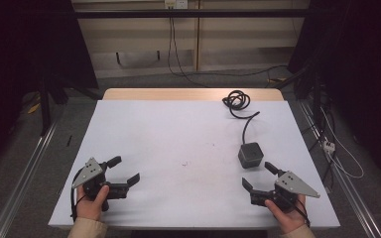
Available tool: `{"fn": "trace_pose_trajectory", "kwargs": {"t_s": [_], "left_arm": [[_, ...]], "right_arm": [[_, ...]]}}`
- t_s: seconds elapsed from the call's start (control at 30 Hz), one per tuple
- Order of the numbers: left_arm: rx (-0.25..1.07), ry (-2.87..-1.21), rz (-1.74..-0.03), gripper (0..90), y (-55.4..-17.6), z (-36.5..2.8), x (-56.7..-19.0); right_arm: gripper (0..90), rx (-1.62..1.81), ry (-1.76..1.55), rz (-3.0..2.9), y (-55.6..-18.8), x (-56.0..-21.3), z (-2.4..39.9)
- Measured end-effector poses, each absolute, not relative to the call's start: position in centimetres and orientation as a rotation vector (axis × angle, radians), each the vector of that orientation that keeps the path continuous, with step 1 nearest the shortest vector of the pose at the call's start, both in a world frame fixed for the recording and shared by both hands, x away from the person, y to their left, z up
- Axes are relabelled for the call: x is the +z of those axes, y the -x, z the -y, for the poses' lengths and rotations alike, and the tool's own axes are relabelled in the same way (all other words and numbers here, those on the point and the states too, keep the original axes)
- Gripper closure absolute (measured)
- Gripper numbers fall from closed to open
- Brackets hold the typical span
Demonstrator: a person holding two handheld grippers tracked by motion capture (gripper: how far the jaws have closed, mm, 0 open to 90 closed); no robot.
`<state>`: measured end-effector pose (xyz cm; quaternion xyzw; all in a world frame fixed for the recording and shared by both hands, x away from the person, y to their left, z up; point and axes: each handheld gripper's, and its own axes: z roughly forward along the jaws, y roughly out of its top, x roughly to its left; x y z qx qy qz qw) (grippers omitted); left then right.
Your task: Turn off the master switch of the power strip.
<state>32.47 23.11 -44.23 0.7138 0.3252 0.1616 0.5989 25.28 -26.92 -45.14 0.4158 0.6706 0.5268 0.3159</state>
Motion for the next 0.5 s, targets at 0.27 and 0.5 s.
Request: {"fn": "trace_pose_trajectory", "kwargs": {"t_s": [0.27,0.5], "left_arm": [[0.377,-1.653,-0.747,2.8,-32.51,-23.08,-44.22],[0.374,-1.658,-0.749,2.8,-32.54,-23.11,-44.25]], "right_arm": [[5.2,1.386,-1.089,-1.771,-25.34,-45.04,26.97],[5.6,1.385,-1.093,-1.769,-25.51,-44.96,27.02]]}}
